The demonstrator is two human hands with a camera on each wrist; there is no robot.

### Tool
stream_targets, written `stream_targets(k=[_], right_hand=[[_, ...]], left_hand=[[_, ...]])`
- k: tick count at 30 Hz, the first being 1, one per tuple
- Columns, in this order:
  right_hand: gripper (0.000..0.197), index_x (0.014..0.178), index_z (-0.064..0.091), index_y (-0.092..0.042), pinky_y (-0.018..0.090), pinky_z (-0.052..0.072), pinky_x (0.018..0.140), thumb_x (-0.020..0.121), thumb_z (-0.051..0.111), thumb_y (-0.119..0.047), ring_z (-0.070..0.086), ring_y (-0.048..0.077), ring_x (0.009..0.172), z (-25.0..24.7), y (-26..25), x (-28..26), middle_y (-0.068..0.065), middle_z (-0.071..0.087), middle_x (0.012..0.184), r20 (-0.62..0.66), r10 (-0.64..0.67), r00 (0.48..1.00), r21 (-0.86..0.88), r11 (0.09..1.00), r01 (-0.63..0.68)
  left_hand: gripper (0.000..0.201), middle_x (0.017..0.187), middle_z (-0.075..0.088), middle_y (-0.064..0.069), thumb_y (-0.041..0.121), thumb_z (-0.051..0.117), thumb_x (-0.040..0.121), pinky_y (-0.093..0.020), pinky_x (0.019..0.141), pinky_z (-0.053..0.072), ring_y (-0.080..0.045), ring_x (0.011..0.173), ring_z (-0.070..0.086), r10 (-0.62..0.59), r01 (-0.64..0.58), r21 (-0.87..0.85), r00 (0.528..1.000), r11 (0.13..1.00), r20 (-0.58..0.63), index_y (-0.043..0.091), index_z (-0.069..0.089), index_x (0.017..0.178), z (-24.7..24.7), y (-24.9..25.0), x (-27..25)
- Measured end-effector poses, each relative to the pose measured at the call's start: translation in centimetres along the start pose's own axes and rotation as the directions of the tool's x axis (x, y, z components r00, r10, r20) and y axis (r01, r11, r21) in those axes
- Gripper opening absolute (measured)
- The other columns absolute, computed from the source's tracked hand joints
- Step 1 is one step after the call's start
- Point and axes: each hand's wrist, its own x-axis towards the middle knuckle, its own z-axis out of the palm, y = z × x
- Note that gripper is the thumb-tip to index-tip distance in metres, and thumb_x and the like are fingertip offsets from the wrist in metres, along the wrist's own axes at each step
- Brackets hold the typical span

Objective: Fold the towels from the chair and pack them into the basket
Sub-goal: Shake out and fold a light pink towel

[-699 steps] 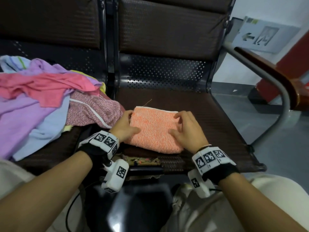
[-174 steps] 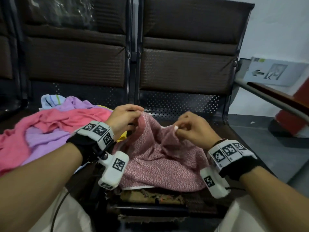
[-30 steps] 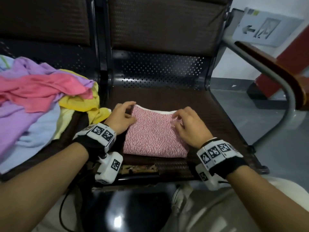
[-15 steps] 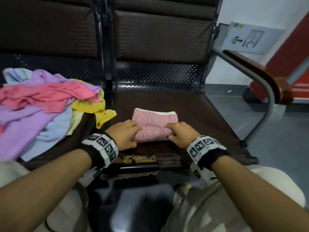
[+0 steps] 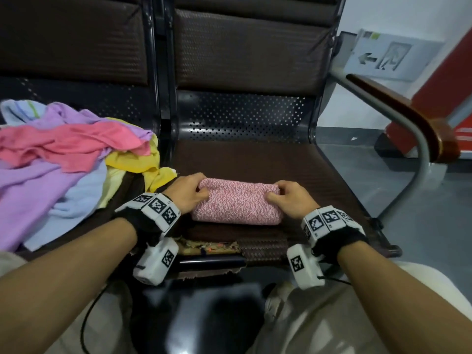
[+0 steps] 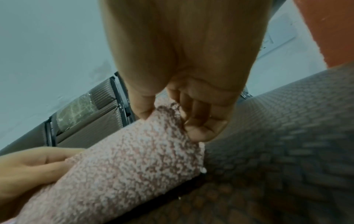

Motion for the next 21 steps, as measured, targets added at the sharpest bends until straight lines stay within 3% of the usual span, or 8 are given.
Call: stream_targets(k=[4, 7, 9, 11, 14, 16, 19, 21], right_hand=[[0.037, 0.07, 0.057, -0.015, 0.024, 0.042, 0.064, 0.073, 0.076, -0.046, 0.058, 0.013, 0.071, 0.6, 0.5, 1.7, 0.0, 0.062, 0.078, -0.021, 0.193, 0.981, 0.0, 0.981, -0.193], [0.058, 0.095, 0.065, -0.011, 0.036, 0.054, 0.082, 0.069, 0.072, -0.062, 0.064, 0.025, 0.095, 0.5, 0.8, 2.7, 0.009, 0.065, 0.102, 0.043, 0.313, 0.949, -0.084, 0.947, -0.309], [0.075, 0.114, 0.062, -0.005, 0.033, 0.049, 0.083, 0.074, 0.062, -0.068, 0.061, 0.03, 0.105, 0.3, 0.5, 3.0, 0.013, 0.063, 0.115, 0.126, 0.345, 0.93, -0.191, 0.928, -0.319], [0.067, 0.114, 0.061, -0.003, 0.028, 0.042, 0.08, 0.083, 0.056, -0.062, 0.059, 0.029, 0.105, 0.2, -0.1, 3.0, 0.013, 0.061, 0.115, 0.194, 0.335, 0.922, -0.205, 0.933, -0.296], [0.038, 0.088, 0.057, -0.011, 0.028, 0.041, 0.074, 0.089, 0.054, -0.049, 0.057, 0.02, 0.083, -0.3, -1.7, 2.2, 0.008, 0.059, 0.095, 0.206, 0.224, 0.953, -0.073, 0.974, -0.213], [0.026, 0.077, 0.049, -0.02, 0.021, 0.04, 0.06, 0.09, 0.058, -0.04, 0.052, 0.005, 0.068, -1.1, -3.1, 1.1, -0.004, 0.056, 0.081, 0.133, 0.079, 0.988, 0.07, 0.994, -0.089], [0.02, 0.086, 0.047, -0.021, 0.008, 0.04, 0.046, 0.086, 0.067, -0.023, 0.055, -0.006, 0.054, -3.0, -5.5, -1.4, -0.007, 0.054, 0.075, 0.02, -0.141, 0.99, 0.301, 0.945, 0.129], [0.021, 0.095, 0.049, -0.018, 0.01, 0.043, 0.047, 0.084, 0.068, -0.017, 0.055, -0.008, 0.052, -4.7, -6.8, -3.4, -0.006, 0.058, 0.075, -0.051, -0.23, 0.972, 0.341, 0.911, 0.234]], left_hand=[[0.021, 0.1, 0.065, -0.007, 0.019, 0.061, 0.086, -0.03, 0.082, 0.044, -0.024, 0.096, 0.06, -0.115, 0.115, 0.006, 0.991, 0.993, 0.072, 0.011, 0.063, 0.106, 0.5, -1.0, 2.4], [0.02, 0.096, 0.062, -0.003, 0.022, 0.065, 0.085, -0.031, 0.079, 0.044, -0.019, 0.089, 0.058, -0.197, 0.2, -0.038, 0.978, 0.979, 0.069, 0.016, 0.055, 0.102, 1.0, -1.9, 3.5], [0.025, 0.094, 0.059, -0.001, 0.026, 0.061, 0.088, -0.029, 0.077, 0.043, -0.019, 0.086, 0.057, -0.182, 0.178, 0.048, 0.979, 0.983, 0.096, 0.017, 0.05, 0.108, 1.1, -1.9, 3.6], [0.031, 0.105, 0.061, -0.005, 0.028, 0.054, 0.092, -0.031, 0.083, 0.045, -0.022, 0.097, 0.059, -0.162, 0.131, 0.193, 0.975, 0.972, 0.155, 0.015, 0.047, 0.119, 0.9, -1.5, 3.6], [0.049, 0.131, 0.045, -0.01, 0.019, 0.054, 0.088, -0.038, 0.102, 0.039, -0.026, 0.122, 0.045, -0.089, 0.037, 0.316, 0.984, 0.948, 0.152, 0.015, 0.041, 0.134, -0.2, 0.0, 3.2], [0.074, 0.145, 0.031, -0.009, 0.012, 0.061, 0.08, -0.043, 0.111, 0.029, -0.026, 0.135, 0.029, 0.053, -0.091, 0.248, 0.986, 0.965, 0.158, 0.018, 0.027, 0.145, -1.3, 1.9, 2.8], [0.099, 0.156, 0.019, -0.003, 0.02, 0.073, 0.076, -0.041, 0.117, 0.02, -0.02, 0.142, 0.02, 0.184, -0.179, -0.043, 0.955, 0.983, 0.231, 0.023, 0.008, 0.15, -3.4, 6.1, 1.3], [0.095, 0.149, 0.034, 0.0, 0.026, 0.077, 0.075, -0.04, 0.112, 0.033, -0.018, 0.135, 0.037, 0.246, -0.196, -0.214, 0.939, 0.957, 0.241, 0.026, 0.017, 0.148, -4.8, 8.8, 0.3]])
